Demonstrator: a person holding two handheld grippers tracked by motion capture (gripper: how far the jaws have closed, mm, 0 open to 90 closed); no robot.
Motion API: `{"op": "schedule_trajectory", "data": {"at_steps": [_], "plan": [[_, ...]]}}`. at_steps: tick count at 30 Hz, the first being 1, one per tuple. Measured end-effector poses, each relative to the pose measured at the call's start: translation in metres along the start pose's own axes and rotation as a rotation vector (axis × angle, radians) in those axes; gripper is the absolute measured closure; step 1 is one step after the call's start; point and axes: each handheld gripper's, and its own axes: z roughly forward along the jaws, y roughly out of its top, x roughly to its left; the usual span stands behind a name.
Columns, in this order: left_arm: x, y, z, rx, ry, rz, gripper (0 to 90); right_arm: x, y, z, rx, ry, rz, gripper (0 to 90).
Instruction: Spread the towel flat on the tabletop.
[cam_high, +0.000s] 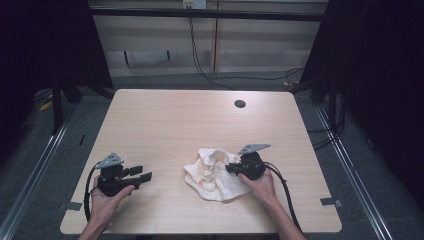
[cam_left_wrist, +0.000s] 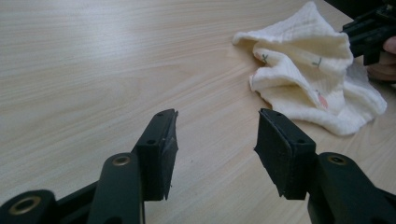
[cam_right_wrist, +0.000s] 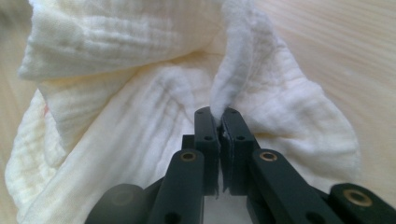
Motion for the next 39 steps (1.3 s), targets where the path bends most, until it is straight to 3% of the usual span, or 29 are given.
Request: {"op": "schedule_trajectory", "data": {"at_steps": [9,12,16,19,21,22,23,24,26,27,28,29,31,32,33,36,37,39], "plan": [[-0.011,0.004,0.011,0.016,-0.038,0.032,43.4,0.027,-0.001,0.009,0.011,0.077,-0.049,86.0],[-0.012,0.005,0.011,0.025,-0.031,0.028,48.3,0.034,-0.001,0.012,0.017,0.110,-0.060,85.9],[-0.012,0.005,0.011,0.020,-0.032,0.024,52.6,0.044,0.001,0.016,0.037,0.151,-0.111,85.7],[-0.014,0.004,0.010,0.019,-0.049,0.041,55.6,0.052,0.002,0.019,0.046,0.180,-0.139,85.7],[-0.014,0.004,0.010,0.017,-0.058,0.046,64.5,0.054,0.002,0.020,0.049,0.191,-0.148,85.6],[-0.015,0.005,0.011,0.016,-0.063,0.046,64.5,0.056,0.002,0.020,0.052,0.193,-0.156,84.1],[-0.016,0.007,0.013,0.018,-0.068,0.052,67.0,0.056,0.003,0.021,0.048,0.184,-0.169,77.6],[-0.018,0.011,0.017,0.018,-0.078,0.051,70.5,0.053,0.006,0.017,0.043,0.137,-0.157,63.0],[-0.019,0.015,0.018,0.020,-0.087,0.061,71.1,0.050,0.008,0.015,0.040,0.138,-0.151,61.6],[-0.023,0.023,0.020,0.012,-0.099,0.076,71.1,0.042,0.011,0.001,0.005,0.116,-0.131,57.6],[-0.023,0.023,0.020,0.012,-0.099,0.076,71.0,0.042,0.011,0.001,0.005,0.116,-0.131,57.6],[-0.026,0.031,0.022,0.007,-0.108,0.090,70.7,0.036,0.014,-0.014,-0.019,0.093,-0.108,58.1],[-0.027,0.039,0.027,-0.003,-0.114,0.079,69.1,0.027,0.015,-0.031,-0.026,0.046,-0.084,60.7],[-0.027,0.039,0.027,-0.003,-0.114,0.079,69.0,0.027,0.015,-0.031,-0.026,0.046,-0.084,60.7],[-0.026,0.045,0.036,0.009,-0.119,0.081,69.0,0.018,0.009,-0.048,-0.016,0.013,-0.047,64.0],[-0.027,0.050,0.047,0.037,-0.118,0.093,68.9,0.013,0.000,-0.057,-0.008,0.000,-0.042,65.2],[-0.027,0.051,0.057,0.048,-0.128,0.076,67.7,0.013,-0.013,-0.063,0.007,0.018,-0.012,66.6],[-0.028,0.051,0.063,0.056,-0.132,0.071,64.4,0.014,-0.017,-0.063,0.016,0.025,-0.014,66.6]]}}
